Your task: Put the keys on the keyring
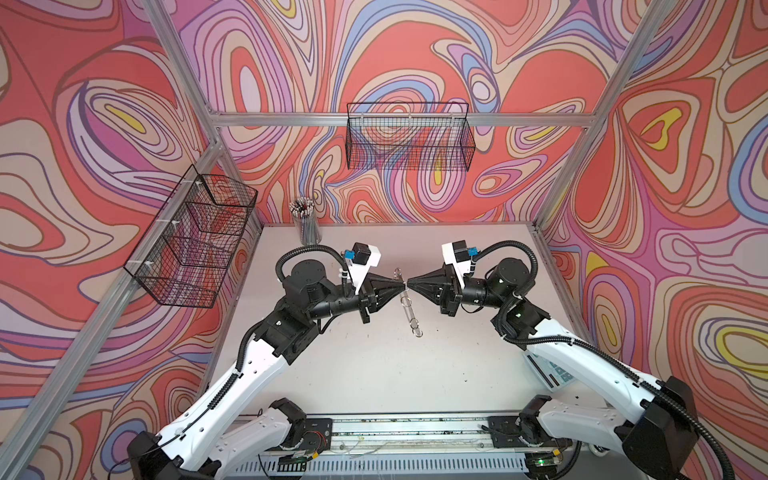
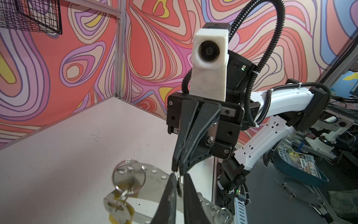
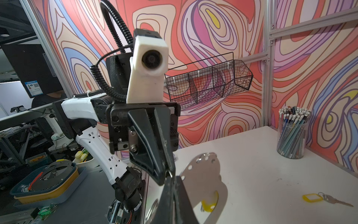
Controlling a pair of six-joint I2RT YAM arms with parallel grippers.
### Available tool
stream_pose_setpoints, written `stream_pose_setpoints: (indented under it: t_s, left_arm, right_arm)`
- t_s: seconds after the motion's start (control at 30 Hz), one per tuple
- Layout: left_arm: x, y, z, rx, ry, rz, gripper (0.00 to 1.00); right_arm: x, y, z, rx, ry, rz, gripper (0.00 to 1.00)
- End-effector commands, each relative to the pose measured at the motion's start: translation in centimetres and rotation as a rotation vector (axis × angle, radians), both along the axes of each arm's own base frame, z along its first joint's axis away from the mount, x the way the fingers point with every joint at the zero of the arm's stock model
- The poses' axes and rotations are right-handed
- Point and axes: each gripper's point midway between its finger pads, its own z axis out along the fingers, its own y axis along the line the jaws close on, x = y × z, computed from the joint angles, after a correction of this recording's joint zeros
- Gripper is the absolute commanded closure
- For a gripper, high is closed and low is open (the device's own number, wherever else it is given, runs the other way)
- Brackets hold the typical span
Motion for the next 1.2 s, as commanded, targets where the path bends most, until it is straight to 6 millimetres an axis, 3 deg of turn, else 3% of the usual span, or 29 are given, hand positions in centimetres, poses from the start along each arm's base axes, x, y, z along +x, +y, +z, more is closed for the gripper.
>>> stream_pose_setpoints:
  t_s: [0.0, 0.17, 0.4, 0.47, 0.57, 0.8, 1.17]
  left_arm:
    - [-0.4, -0.5, -0.1, 0.0, 0.016, -0.043, 0.92]
    - [-0.4, -0.5, -0.1, -0.002, 0.014, -0.039, 1.0]
    - [-0.4, -0.3, 0.2, -0.005, 0.001, -0.029, 1.0]
    - [-0.6, -0.2, 0.2, 0.0, -0.01, -0.029, 1.0]
    - [-0.7, 0.1, 0.2, 0.01, -0.023, -0.02, 1.0]
    - [-0.8, 0.5, 0.3, 0.021, -0.048, 0.003, 1.0]
    - [-0.4, 1.8, 0.3, 0.035, -0.184, 0.094, 1.0]
  right_arm:
    - [0.1, -0.4, 0.6, 0.023, -0.015, -0.023, 1.0]
    - [0.0, -0.4, 0.6, 0.025, -0.014, -0.018, 1.0]
    - [0.4, -0.5, 0.4, 0.025, -0.005, -0.038, 1.0]
    - [0.7, -0.8, 0.4, 0.028, -0.003, -0.077, 0.77]
    - [1.6, -2.0, 0.5, 0.046, -0.006, -0.175, 0.63]
    - [3.6, -5.5, 1.0, 0.111, -0.007, -0.414, 0.54]
    - [4.8, -6.0, -0.9, 0.067, 0.014, -0.485, 0.52]
